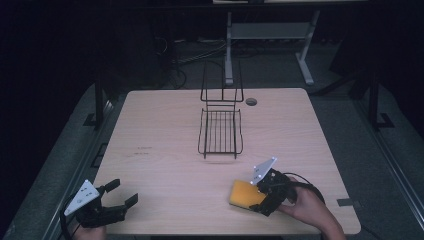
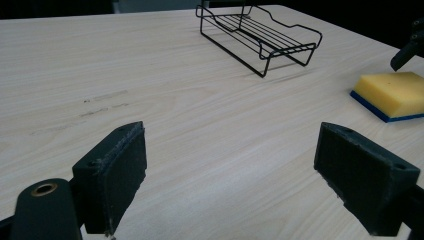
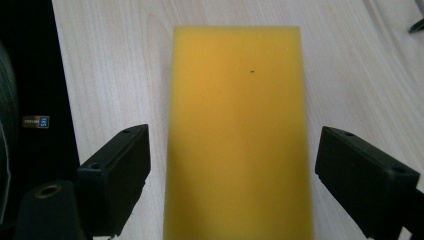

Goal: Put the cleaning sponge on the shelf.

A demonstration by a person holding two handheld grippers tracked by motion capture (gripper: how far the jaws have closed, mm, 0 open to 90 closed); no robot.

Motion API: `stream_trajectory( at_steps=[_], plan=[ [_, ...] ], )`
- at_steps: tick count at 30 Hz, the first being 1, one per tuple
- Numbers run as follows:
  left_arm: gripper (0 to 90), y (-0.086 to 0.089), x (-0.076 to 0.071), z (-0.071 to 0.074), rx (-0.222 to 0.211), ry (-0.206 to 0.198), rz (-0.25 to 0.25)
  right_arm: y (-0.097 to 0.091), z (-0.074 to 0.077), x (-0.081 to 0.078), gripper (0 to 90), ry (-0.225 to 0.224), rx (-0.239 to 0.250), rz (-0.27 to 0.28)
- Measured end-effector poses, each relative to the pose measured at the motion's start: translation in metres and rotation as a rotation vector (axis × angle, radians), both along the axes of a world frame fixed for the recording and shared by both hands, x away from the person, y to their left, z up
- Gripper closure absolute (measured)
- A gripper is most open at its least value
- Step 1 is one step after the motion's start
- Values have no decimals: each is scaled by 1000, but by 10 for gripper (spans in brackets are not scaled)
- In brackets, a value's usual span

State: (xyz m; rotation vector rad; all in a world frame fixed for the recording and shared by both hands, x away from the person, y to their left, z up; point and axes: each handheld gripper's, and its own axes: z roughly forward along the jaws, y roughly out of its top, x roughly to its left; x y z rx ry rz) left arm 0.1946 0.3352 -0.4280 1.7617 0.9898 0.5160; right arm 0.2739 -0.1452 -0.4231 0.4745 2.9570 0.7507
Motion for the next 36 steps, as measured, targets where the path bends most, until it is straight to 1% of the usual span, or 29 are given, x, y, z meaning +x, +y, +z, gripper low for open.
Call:
stream_trajectory(
  at_steps=[10,19,27,36],
  plan=[
    [128,-1,0,0,-5,-1,-2,6,-7,7,142,9,-29,1],
    [129,-1,0,0,-5,-1,-3,12,-11,10,142,15,-35,12],
    [129,-1,0,0,-5,-1,-2,18,-15,11,142,25,-53,20],
    [128,0,0,0,-4,-2,-2,22,-20,13,142,27,-62,17]
  ],
)
